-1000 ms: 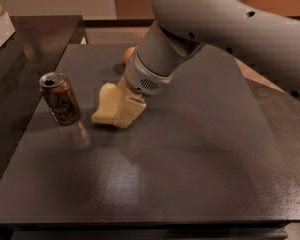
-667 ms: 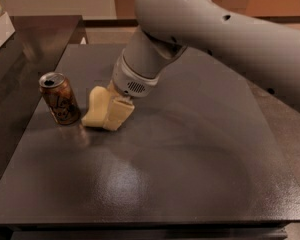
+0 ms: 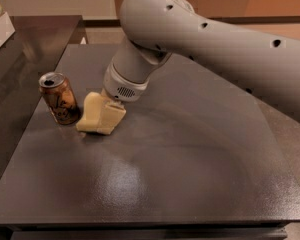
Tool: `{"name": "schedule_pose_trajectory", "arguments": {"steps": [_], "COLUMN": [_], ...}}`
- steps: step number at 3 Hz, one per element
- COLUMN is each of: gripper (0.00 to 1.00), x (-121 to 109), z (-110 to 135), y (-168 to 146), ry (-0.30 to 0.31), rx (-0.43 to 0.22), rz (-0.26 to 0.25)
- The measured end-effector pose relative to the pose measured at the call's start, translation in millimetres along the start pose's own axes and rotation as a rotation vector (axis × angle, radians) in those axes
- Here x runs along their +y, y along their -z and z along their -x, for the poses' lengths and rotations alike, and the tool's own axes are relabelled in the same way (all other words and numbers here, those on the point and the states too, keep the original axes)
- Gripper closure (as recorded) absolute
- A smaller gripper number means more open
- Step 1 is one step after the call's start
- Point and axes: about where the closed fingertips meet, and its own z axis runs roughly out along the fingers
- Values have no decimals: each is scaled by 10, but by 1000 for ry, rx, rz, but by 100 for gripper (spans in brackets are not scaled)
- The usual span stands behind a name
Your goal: Move sponge near orange can
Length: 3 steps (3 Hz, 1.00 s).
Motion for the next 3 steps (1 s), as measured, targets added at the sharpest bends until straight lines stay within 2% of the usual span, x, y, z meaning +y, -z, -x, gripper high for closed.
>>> {"name": "schedule_pose_trajectory", "arguments": {"steps": [1, 2, 3], "gripper": [13, 0, 0], "x": [10, 19, 19], "z": [11, 20, 20], "y": [0, -4, -4], "ry": [3, 6, 6], "rx": [0, 1, 1], "rz": [1, 2, 2]}}
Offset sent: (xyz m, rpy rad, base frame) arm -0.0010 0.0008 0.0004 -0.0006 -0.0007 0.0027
